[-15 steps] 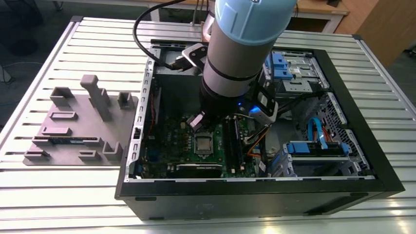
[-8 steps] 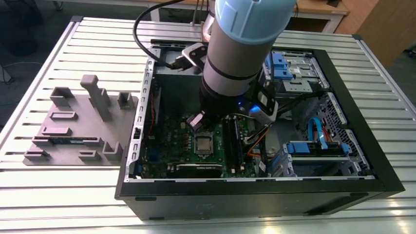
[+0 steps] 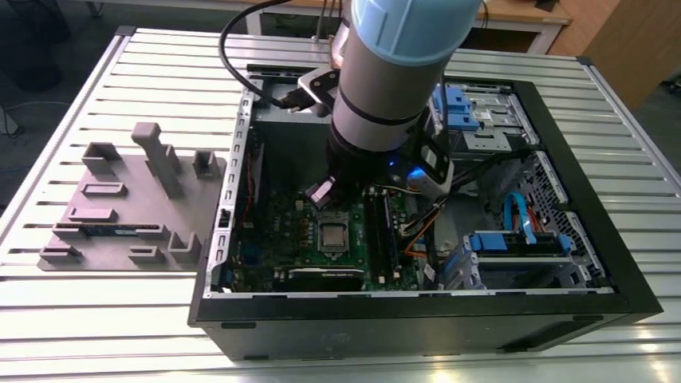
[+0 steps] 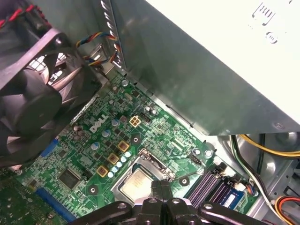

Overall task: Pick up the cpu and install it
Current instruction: 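Install the first cpu locking lever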

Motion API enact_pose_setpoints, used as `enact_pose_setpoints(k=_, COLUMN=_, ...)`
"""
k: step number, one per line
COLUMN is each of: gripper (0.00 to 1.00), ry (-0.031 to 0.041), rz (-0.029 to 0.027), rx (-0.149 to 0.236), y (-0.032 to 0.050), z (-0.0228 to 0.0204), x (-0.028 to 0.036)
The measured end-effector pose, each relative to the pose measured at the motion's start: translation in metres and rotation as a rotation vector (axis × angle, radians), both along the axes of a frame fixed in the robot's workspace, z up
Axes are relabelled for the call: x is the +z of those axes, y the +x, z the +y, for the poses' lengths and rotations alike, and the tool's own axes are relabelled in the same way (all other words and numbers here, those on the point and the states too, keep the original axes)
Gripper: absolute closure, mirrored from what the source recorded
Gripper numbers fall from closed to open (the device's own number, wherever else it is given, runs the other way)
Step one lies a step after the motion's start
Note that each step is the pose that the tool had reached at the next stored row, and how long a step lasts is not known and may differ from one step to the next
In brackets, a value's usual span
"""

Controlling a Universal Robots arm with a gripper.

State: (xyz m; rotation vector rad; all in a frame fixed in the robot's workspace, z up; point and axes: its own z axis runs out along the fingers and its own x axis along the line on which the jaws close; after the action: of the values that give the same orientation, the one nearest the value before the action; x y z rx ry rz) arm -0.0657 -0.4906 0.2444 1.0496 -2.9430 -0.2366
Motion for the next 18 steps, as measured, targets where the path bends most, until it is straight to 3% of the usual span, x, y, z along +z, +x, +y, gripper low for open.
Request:
enact_pose_setpoints(k=6, gripper=0.89, ry=0.0002, rz=-0.0001, rx=0.0, y=0.0001, z=0.0033, x=0.0058)
enact_pose_setpoints(k=9, gripper=0.89, ry=0.0003, rz=-0.0001, rx=0.009, y=0.0, z=0.0037, x=0.006)
enact_pose_setpoints(k=13, gripper=0.89, ry=0.0001, rz=-0.0001, rx=0.048, y=0.0001, z=0.0037, x=0.0061)
enact_pose_setpoints(k=16, gripper=0.89, ry=0.0001, rz=0.0, rx=0.05, y=0.0, z=0.0037, x=0.0061)
enact_pose_setpoints(k=17, gripper=0.89, ry=0.0049, rz=-0.0001, rx=0.05, y=0.0001, z=0.0038, x=0.0061)
enact_pose_setpoints(k=18, gripper=0.89, ry=0.0196, rz=-0.0006, rx=0.05, y=0.0002, z=0.0038, x=0.006)
